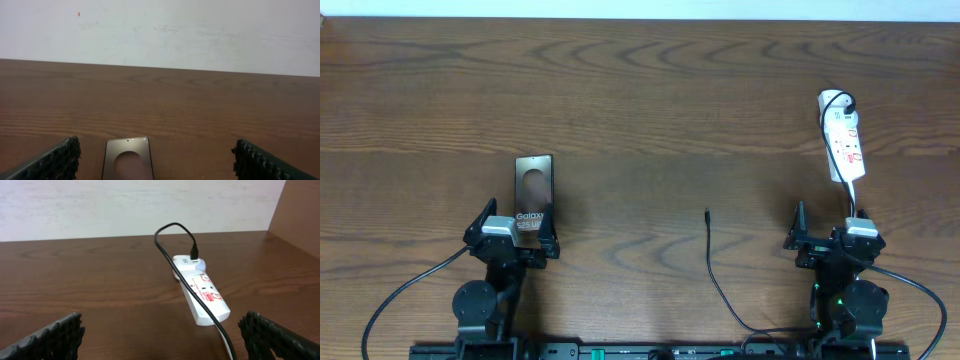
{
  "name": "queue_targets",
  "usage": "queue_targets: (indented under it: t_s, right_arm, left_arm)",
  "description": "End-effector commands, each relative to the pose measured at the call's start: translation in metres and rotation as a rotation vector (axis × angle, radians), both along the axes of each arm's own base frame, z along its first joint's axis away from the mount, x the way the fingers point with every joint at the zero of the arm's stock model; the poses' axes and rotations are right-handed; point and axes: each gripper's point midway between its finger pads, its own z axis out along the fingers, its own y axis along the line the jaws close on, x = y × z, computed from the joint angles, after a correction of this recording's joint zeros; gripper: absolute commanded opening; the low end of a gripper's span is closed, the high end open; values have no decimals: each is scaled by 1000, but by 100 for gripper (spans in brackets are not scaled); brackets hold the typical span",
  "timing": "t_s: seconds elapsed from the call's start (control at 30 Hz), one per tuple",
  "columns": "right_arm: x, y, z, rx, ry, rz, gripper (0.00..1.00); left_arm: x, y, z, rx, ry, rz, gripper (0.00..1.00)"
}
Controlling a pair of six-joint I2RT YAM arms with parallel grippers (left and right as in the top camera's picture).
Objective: Plug charger to phone and switch on socket
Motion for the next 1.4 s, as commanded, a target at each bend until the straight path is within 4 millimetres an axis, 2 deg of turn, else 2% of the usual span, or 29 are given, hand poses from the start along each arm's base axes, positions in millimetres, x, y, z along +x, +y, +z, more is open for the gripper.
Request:
queue_targets:
  t_s: [0.0, 0.63, 0.87, 0.9, 1.03, 1.23, 1.37]
  right_arm:
    - [-1, -4, 0, 12, -6, -21, 99]
    - [-1, -4, 0, 12, -6, -21, 99]
    - [-1, -4, 0, 11, -6, -21, 99]
    - [-1, -4, 0, 12, -6, -21, 99]
    - [-1, -4, 0, 12, -6, -21, 99]
    - [-1, -4, 0, 12, -6, -21, 99]
    - [-1, -4, 0, 12, -6, -21, 99]
  left_arm:
    - [-2, -2, -14, -7, 51, -15, 95]
    - [-3, -7, -10, -9, 40, -42, 95]
    - [-7, -6, 31, 5, -27, -39, 95]
    - [-8, -5, 45, 11, -39, -30, 95]
    - [-5, -4, 69, 17, -34, -28, 95]
    - [16, -4, 95, 14, 66, -27, 95]
    - [36, -1, 102, 12, 192, -16, 95]
